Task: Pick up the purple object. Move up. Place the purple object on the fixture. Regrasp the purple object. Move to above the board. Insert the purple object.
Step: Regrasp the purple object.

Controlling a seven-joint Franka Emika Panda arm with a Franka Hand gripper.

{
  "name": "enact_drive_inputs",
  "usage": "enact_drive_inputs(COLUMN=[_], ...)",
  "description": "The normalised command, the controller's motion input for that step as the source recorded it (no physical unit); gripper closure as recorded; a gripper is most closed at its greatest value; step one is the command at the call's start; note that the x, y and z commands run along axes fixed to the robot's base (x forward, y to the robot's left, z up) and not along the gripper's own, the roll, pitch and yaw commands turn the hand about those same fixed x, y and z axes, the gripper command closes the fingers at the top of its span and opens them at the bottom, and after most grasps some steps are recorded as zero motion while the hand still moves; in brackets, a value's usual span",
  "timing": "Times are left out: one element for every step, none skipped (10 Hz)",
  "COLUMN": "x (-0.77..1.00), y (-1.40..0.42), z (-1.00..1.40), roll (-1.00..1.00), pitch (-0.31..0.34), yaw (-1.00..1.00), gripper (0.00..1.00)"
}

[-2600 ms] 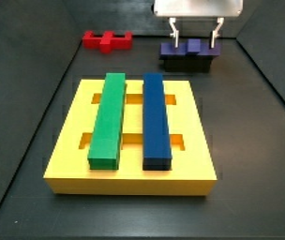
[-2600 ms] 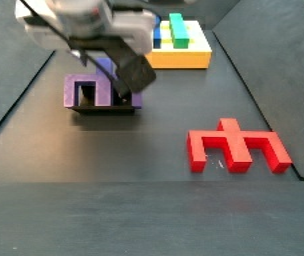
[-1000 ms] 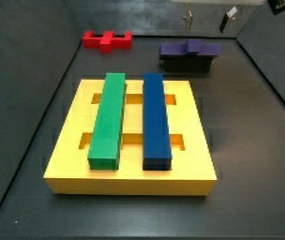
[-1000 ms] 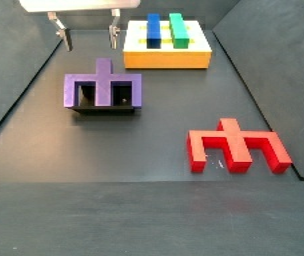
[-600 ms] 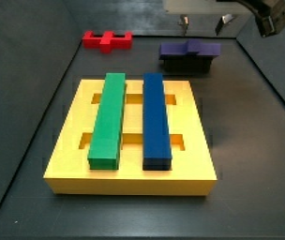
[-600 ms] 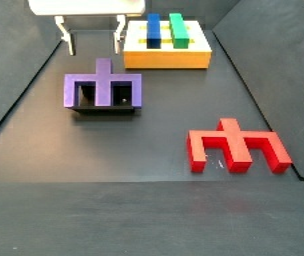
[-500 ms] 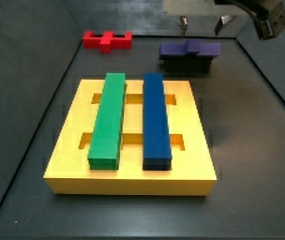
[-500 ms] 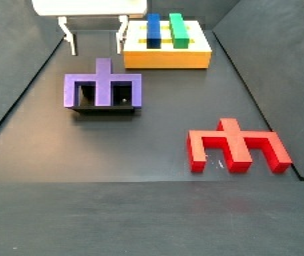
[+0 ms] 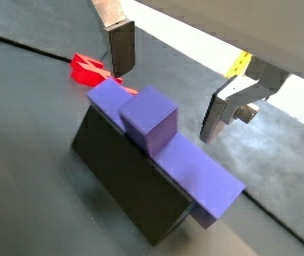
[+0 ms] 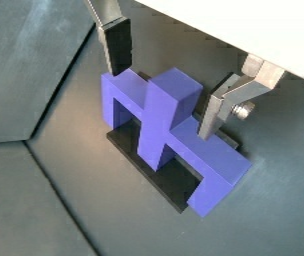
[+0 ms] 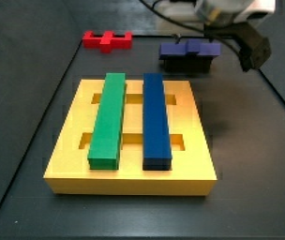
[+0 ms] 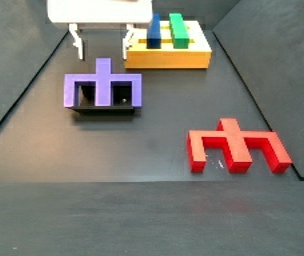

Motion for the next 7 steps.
enact_drive_inputs(x=[0.00, 0.00, 0.12, 0.21, 0.15, 0.10, 0.04], y=[0.00, 0.00, 0.02, 0.00, 0.00, 0.00, 0.00], z=[-0.30, -0.23, -0.22, -0.19, -0.05, 0.00, 0.00], roll=[0.89, 0.75, 0.46, 0.25, 0.07, 0.00, 0.00], pitch=[0.077, 0.051, 0.000, 0.000, 0.000, 0.000, 0.000], yaw=[0.04, 0.08, 0.07, 0.00, 0.00, 0.00, 0.00], gripper=[0.00, 0.00, 0.00, 0.00, 0.00, 0.00, 0.00])
